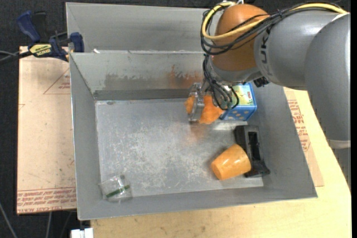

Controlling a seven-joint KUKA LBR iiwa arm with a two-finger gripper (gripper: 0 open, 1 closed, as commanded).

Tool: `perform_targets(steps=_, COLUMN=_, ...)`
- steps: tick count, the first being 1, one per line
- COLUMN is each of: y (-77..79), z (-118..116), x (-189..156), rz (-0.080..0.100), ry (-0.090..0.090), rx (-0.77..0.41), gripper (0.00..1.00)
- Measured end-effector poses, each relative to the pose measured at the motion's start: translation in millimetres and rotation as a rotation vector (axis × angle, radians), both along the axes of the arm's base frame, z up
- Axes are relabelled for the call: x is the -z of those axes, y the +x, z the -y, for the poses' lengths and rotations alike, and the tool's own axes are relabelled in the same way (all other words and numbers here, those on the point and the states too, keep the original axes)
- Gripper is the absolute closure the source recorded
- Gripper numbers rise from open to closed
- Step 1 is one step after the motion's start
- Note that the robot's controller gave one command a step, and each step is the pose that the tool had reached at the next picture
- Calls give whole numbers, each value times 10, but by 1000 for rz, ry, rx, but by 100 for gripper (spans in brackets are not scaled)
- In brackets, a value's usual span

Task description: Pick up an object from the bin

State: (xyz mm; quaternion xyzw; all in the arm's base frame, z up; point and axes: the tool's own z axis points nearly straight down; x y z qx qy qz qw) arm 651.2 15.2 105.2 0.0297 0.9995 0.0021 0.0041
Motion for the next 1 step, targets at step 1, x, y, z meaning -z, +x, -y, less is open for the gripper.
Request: perform_targets(steps=1, y=7, z=-1, x=-61, rz=3, ry=0, rx=0, gripper=100)
